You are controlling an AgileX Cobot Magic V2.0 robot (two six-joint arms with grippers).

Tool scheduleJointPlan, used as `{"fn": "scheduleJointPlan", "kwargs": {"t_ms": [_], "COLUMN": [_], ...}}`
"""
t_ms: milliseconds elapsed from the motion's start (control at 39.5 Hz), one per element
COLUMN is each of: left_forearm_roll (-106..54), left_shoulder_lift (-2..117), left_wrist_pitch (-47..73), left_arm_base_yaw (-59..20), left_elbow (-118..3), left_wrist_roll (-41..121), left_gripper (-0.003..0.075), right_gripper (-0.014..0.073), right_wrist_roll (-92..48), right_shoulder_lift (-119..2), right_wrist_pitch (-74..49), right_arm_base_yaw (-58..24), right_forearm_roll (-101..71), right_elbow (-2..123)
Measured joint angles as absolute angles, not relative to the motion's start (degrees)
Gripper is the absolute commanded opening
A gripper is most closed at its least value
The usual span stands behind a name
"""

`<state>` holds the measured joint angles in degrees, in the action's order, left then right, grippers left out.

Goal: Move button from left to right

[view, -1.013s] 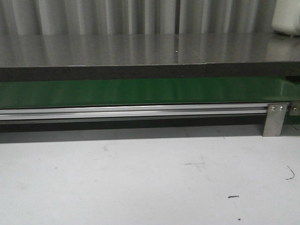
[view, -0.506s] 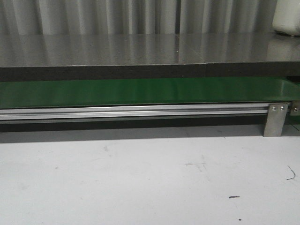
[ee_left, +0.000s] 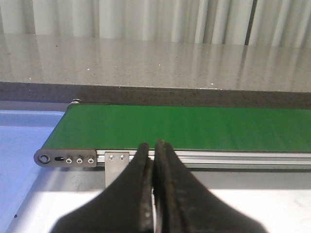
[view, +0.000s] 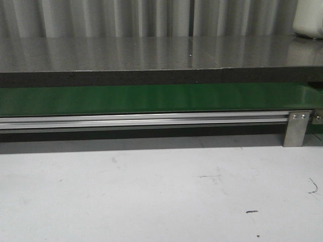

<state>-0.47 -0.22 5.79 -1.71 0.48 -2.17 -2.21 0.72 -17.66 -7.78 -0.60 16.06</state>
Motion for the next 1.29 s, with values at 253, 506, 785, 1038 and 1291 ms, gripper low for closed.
{"fn": "scheduleJointPlan", "kwargs": {"t_ms": [253, 506, 785, 1038, 1291], "left_forearm_roll": [-0.47, -0.47, -0.47, -0.47, -0.47], "left_shoulder_lift": [-0.22, -0.22, -0.22, -0.22, -0.22], "left_wrist_pitch": [5.79, 5.79, 5.79, 5.79, 5.79], "left_arm_base_yaw": [-1.71, -1.71, -1.71, -1.71, -1.71], "left_elbow": [0.48, 0.48, 0.48, 0.48, 0.48], "left_wrist_roll": [-2.17, -2.25, -2.25, -2.25, -2.31], "left_gripper": [-0.0021, -0.0021, -0.0021, -0.0021, -0.0021], "right_gripper": [-0.0068, -0.0068, -0.0068, -0.0068, -0.0068], "right_wrist_roll": [-2.21, -2.21, -2.21, -2.21, -2.21], "right_shoulder_lift": [0.72, 0.72, 0.72, 0.72, 0.72], "right_wrist_pitch": [-17.66, -17.05, -9.81, -9.33, -9.2], "right_arm_base_yaw": [-7.78, -7.78, -7.78, -7.78, -7.78], "right_forearm_roll": [-0.6, -0.6, -3.39, -5.08, -5.21], "right_elbow": [16.06, 14.92, 0.25, -1.57, -1.57]}}
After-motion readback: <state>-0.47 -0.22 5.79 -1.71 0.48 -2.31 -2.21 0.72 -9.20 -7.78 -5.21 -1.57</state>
